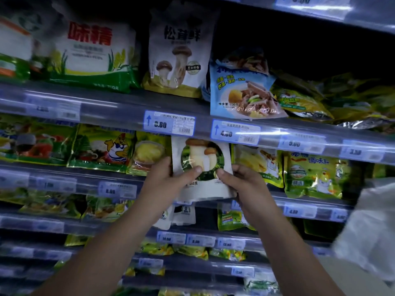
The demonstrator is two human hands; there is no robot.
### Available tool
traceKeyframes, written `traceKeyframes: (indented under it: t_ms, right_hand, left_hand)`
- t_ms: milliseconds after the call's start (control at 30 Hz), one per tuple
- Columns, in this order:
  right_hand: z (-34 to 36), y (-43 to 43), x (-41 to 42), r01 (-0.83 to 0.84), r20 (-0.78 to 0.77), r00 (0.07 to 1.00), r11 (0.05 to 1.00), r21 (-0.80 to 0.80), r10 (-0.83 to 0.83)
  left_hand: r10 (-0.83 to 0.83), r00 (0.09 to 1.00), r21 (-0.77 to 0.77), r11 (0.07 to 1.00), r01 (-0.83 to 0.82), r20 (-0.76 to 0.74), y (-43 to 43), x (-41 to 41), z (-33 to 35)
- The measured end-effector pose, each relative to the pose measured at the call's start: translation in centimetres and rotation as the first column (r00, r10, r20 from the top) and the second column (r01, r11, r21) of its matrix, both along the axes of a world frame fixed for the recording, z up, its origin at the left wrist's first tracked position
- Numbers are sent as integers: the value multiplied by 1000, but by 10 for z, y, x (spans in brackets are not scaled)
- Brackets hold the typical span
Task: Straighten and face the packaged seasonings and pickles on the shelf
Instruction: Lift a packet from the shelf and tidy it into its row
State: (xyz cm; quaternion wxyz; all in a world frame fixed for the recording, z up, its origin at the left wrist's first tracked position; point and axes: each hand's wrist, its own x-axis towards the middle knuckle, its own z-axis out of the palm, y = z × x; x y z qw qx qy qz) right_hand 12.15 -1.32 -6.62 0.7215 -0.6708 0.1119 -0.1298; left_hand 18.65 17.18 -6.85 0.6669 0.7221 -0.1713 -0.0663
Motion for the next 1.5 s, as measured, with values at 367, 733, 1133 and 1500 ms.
traceKeyframes:
  t_ms: [367, 733, 1133, 1500]
  right_hand:
    - [-18, -7, -80, -175, 7, 984, 971, 162, 176]
    - [-26, -12, -132, -103, 74, 993, 982, 156, 92]
    - [-34, 4, -176, -272, 74, 962, 902, 334, 263]
    - [-22, 20, -162, -144, 99, 987, 978, 149, 130]
  left_hand:
    - [-213, 946, -159, 971, 178, -243, 9, -76, -23]
    - [-153, 964, -79, 987, 139, -219, 8, -151, -23]
    - [-13, 907, -317, 939, -134, -421, 20, -187, -11]
    - [-15, 999, -140, 990, 10, -40, 31, -170, 8]
